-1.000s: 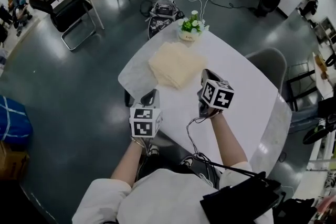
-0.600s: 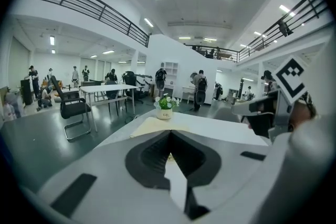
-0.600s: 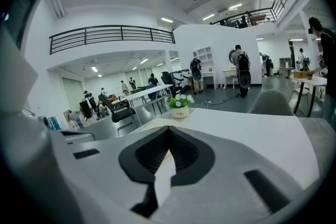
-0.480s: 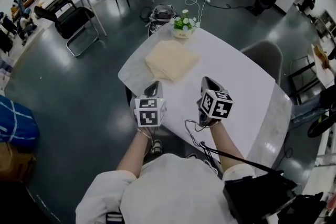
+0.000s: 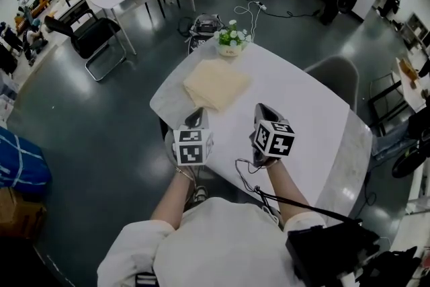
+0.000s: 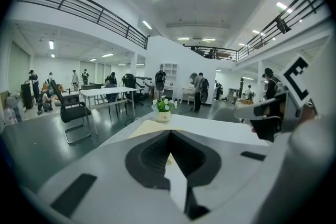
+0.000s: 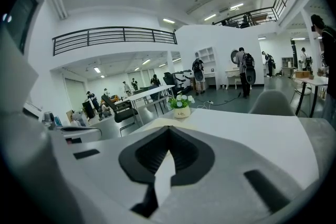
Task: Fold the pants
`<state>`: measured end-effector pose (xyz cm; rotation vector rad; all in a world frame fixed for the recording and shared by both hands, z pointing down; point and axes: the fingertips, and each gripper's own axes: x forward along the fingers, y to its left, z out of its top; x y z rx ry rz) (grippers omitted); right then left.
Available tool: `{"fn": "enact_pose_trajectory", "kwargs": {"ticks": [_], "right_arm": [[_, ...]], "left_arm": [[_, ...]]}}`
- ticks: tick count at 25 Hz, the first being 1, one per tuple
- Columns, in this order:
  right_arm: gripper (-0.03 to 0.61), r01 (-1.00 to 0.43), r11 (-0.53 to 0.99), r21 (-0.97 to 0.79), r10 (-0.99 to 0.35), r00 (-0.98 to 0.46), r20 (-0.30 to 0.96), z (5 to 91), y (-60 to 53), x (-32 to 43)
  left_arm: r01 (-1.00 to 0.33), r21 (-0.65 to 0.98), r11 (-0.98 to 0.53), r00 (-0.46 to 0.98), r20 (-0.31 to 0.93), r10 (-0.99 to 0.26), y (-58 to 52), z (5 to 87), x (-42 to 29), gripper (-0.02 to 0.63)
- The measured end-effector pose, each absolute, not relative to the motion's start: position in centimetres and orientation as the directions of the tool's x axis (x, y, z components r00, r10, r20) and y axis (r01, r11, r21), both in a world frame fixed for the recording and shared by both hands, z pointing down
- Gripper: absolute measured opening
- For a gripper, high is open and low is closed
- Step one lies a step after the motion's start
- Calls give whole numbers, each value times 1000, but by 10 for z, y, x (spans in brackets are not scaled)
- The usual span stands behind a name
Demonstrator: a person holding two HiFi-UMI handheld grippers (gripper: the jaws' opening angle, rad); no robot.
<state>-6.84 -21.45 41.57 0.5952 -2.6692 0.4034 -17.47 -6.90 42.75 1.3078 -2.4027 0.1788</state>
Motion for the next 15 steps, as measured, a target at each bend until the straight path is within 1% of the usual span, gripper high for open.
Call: {"fn": "enact_pose_trajectory", "kwargs": {"ticks": [15], "right_arm": [[-8,-439,876,-199,-333,-849,410,412,-210,-72]], "left_arm": [[-821,81,565,-495,393,-775,-67,426,-177,2]]}}
